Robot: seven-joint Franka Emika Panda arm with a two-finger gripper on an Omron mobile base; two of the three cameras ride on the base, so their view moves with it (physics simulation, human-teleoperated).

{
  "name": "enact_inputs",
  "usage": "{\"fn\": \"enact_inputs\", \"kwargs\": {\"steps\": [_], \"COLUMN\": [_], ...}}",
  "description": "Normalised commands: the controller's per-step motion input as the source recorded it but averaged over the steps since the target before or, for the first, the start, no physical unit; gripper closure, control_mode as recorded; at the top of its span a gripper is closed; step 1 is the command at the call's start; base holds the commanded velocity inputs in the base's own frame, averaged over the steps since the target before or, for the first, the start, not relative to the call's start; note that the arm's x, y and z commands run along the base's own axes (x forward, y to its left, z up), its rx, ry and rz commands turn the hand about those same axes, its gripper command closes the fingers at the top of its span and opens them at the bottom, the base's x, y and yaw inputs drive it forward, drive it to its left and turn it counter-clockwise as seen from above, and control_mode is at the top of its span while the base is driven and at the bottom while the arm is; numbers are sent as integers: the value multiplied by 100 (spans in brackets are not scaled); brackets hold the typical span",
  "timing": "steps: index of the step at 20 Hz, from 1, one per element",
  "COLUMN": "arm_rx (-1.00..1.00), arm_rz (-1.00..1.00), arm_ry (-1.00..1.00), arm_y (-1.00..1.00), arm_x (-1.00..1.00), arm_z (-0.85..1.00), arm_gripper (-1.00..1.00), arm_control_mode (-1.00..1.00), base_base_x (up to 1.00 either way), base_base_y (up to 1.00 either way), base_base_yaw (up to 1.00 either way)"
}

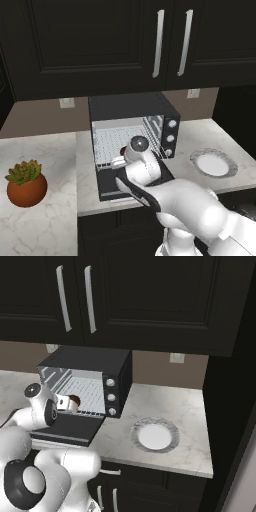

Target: Pick up the bagel from the plate, place it on the toaster oven rack, close the door, and set the timer.

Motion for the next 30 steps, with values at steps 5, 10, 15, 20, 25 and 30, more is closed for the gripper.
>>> {"fn": "enact_inputs", "kwargs": {"steps": [5,10,15,20,25,30], "arm_rx": [0,0,0,0,0,0], "arm_rz": [-4,-4,-1,0,0,1], "arm_ry": [3,2,-2,-19,-5,21], "arm_y": [0,4,4,0,0,17], "arm_x": [65,69,-10,-100,-100,-87], "arm_z": [-8,-7,3,44,69,86], "arm_gripper": [-100,-100,-100,-100,-100,-100], "arm_control_mode": [-100,-100,-100,-100,-100,-100], "base_base_x": [0,0,0,0,0,0], "base_base_y": [0,0,0,0,0,0], "base_base_yaw": [0,0,0,0,0,0]}}
